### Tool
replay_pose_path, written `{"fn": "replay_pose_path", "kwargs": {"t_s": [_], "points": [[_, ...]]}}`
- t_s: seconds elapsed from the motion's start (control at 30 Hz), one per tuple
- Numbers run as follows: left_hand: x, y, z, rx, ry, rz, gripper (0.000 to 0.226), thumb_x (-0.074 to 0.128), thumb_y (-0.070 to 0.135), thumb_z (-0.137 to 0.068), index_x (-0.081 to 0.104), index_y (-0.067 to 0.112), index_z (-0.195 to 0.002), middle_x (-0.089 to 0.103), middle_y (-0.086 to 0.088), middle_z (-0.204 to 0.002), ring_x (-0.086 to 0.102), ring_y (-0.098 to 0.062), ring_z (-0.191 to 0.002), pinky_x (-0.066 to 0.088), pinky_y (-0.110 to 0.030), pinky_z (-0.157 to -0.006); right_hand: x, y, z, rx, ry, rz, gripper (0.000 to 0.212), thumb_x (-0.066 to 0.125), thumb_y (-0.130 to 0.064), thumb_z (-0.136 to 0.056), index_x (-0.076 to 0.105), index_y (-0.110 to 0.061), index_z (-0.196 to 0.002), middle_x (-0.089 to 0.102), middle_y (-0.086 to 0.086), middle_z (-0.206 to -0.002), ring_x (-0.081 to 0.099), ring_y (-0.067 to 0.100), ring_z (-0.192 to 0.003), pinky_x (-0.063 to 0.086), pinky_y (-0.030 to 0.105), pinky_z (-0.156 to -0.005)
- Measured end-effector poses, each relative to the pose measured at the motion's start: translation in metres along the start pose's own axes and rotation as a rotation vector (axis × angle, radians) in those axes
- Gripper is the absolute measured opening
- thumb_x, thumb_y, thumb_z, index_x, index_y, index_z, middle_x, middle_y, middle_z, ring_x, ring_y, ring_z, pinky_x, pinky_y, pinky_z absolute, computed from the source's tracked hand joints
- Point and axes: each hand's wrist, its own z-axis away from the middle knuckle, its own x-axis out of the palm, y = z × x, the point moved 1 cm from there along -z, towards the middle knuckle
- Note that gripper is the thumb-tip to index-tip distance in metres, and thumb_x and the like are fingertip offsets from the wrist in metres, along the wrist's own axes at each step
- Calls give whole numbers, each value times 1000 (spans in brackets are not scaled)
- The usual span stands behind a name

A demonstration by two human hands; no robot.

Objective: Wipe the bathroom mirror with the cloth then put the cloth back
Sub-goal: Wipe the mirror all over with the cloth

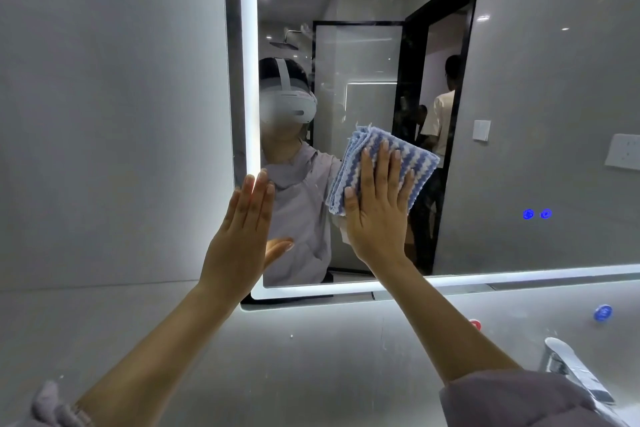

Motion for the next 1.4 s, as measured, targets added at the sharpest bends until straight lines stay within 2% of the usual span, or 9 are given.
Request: {"fn": "replay_pose_path", "kwargs": {"t_s": [0.2, 0.37, 0.47, 0.57, 0.73, 0.83, 1.07, 1.27, 1.4], "points": [[0, 1, 0, -9, -9, -4, 95, 33, 66, -82, 20, -3, -146, 18, -21, -155, 20, -38, -142, 25, -43, -115, 4, 2, 1, -23, -15, 57, 62, 39, -34, -100, 11, -13, -151, 2, 9, -159, -2, 24, -148, -4, 48, -120], [-5, 2, 1, -19, -37, -19, 95, 33, 67, -82, 22, -2, -146, 18, -19, -155, 20, -37, -142, 24, -41, -115, 11, 5, 16, -93, -61, 82, 62, 28, -40, -101, 5, -16, -152, 1, 9, -160, -2, 26, -149, 0, 50, -120], [-7, 2, 1, -24, -52, -18, 95, 31, 68, -82, 23, -1, -146, 19, -19, -155, 20, -36, -143, 23, -41, -115, 20, 6, 42, -186, -97, 100, 63, 25, -43, -101, -2, -21, -154, -6, 3, -161, -3, 25, -150, -2, 49, -121], [-8, 3, 1, -27, -42, 5, 94, 32, 67, -81, 24, 0, -146, 21, -18, -155, 21, -36, -142, 25, -42, -115, 29, 9, 79, -273, -153, 119, 60, 21, -43, -103, 1, -20, -155, -4, 4, -163, 4, 27, -150, 1, 50, -120], [-7, 4, 1, -31, -65, 13, 93, 23, 67, -84, 15, 1, -148, 11, -17, -157, 13, -36, -144, 21, -42, -117, 40, 12, 125, -350, -191, 151, 64, 32, -36, -99, 8, -17, -155, 4, 5, -163, 8, 27, -149, 2, 51, -120], [-5, 4, 2, -35, -81, 9, 93, 21, 68, -85, 13, 1, -149, 9, -17, -158, 11, -36, -145, 20, -42, -118, 41, 12, 135, -353, -201, 153, 64, 32, -35, -99, 9, -16, -155, 4, 5, -163, 7, 27, -149, 0, 51, -121], [-6, 3, 1, -29, -74, 41, 91, 20, 67, -85, 17, 1, -148, 13, -17, -157, 13, -36, -144, 18, -41, -117, 33, 11, 126, -353, -231, 106, 57, 21, -36, -103, 6, -19, -155, 0, 1, -163, 7, 24, -150, 3, 49, -121], [-7, 4, 1, -30, -60, 48, 92, 27, 67, -84, 20, 1, -147, 17, -17, -156, 17, -35, -143, 23, -42, -116, 22, 4, 69, -419, -254, 161, 57, 17, -41, -103, -2, -22, -154, -9, 1, -162, -2, 22, -150, 1, 49, -120], [-7, 4, 1, -27, -71, 40, 92, 26, 67, -84, 20, 2, -147, 16, -16, -156, 17, -35, -144, 23, -42, -116, 9, -8, 23, -417, -254, 157, 55, 17, -44, -102, 6, -22, -152, -1, 2, -160, -10, 19, -147, -4, 46, -119]]}}
